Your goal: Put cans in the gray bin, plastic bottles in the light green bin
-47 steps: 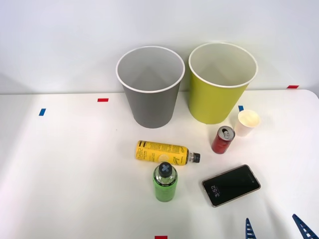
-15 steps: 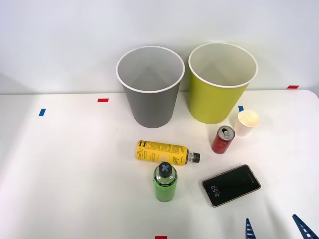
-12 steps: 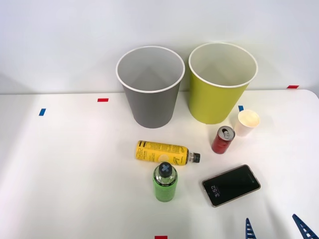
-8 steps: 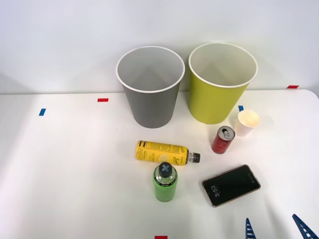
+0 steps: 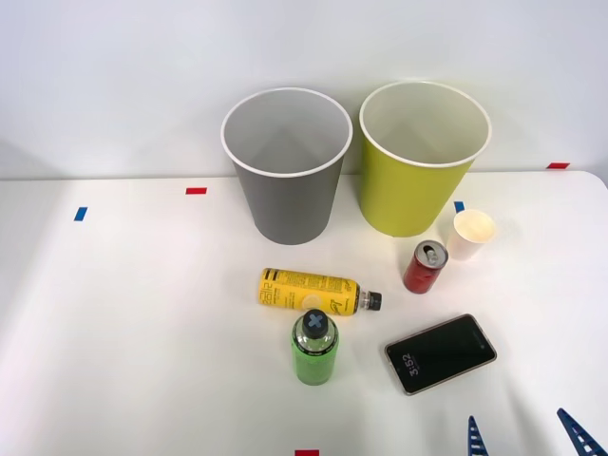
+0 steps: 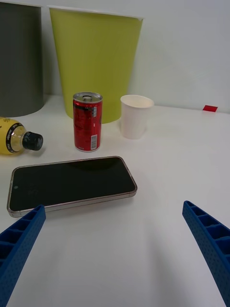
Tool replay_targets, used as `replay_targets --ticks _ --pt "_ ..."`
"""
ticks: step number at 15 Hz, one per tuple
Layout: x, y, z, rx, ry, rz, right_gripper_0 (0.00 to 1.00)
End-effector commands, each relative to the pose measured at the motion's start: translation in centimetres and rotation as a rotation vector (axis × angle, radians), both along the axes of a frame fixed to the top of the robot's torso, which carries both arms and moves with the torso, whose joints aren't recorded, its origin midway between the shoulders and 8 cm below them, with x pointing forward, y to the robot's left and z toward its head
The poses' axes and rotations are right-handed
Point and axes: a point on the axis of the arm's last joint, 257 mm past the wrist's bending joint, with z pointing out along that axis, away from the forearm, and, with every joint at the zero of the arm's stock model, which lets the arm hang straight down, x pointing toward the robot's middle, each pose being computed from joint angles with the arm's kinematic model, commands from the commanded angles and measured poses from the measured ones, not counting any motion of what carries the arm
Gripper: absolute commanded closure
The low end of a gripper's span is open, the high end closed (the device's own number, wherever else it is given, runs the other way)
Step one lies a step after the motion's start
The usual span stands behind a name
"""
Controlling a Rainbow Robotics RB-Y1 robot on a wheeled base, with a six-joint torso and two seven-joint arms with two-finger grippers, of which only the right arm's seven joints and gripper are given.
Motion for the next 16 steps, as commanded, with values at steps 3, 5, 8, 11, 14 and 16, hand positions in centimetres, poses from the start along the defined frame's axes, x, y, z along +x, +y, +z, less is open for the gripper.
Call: replay_targets --ticks 3,5,8,11,14,16 --pt "0.0 0.0 0.0 0.0 0.0 0.0 0.0" --pt "0.0 0.0 0.0 0.0 0.0 0.0 0.0" --pt "0.0 0.0 0.0 0.0 0.0 0.0 0.0" --pt "0.9 -0.4 -0.6 -0.022 -0.014 -0.003 0.0" --pt "2.9 -0.4 1.1 -0.035 -0.073 0.026 0.0" --pt "4.2 -0.5 2.0 -0.012 -0.107 0.031 0.0"
